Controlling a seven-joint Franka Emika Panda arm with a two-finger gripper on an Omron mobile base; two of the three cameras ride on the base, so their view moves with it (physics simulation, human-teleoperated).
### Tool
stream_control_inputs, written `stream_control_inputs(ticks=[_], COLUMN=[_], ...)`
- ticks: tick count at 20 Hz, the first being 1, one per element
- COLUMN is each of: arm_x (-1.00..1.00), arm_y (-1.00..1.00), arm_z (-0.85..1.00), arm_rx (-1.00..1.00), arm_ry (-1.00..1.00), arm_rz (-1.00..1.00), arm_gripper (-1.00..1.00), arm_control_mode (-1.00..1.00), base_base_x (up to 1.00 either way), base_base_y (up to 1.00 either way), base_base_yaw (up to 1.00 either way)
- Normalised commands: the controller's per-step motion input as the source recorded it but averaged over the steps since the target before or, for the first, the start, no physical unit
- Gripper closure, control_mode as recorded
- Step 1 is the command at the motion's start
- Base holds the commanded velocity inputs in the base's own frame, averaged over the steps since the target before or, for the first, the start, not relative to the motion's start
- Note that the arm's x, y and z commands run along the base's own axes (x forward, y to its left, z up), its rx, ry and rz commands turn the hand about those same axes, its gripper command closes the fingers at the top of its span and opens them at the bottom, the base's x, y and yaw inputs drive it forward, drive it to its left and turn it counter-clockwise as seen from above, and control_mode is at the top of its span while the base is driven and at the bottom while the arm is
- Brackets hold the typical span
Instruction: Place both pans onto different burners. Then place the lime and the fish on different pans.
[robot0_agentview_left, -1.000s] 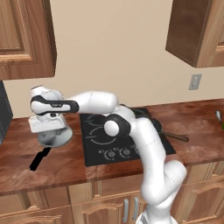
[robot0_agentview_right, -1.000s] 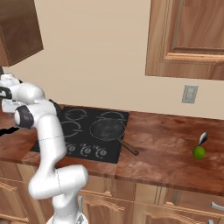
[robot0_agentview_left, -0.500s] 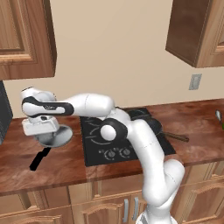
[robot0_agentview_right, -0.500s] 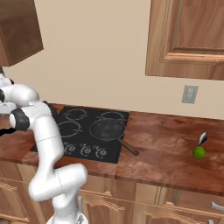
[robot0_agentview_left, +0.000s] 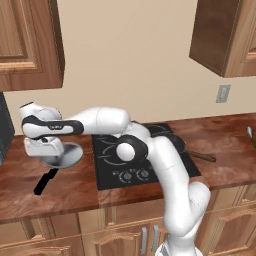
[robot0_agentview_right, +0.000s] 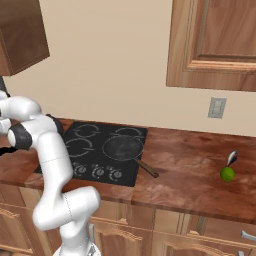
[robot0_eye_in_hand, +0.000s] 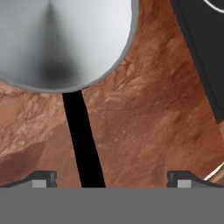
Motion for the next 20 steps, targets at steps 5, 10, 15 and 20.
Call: stream_control_inputs(ticks=[5, 10, 15, 20], arm_x=[-0.28, -0.06, 0.0, 0.0], arm_y=[0.0, 0.0, 0.0, 0.0], arm_z=[-0.22, -0.04, -0.04, -0.1], arm_rx=[0.03, 0.04, 0.04, 0.04], arm_ry=[-0.17, -0.08, -0.02, 0.0], arm_rz=[-0.07, 0.0, 0.0, 0.01], arm_gripper=[-1.0, -1.0, -1.0, -1.0], arm_control_mode=[-1.0, -1.0, -1.0, -1.0], base_base_x=[0.0, 0.0, 0.0, 0.0], base_base_y=[0.0, 0.0, 0.0, 0.0], base_base_yaw=[0.0, 0.0, 0.0, 0.0])
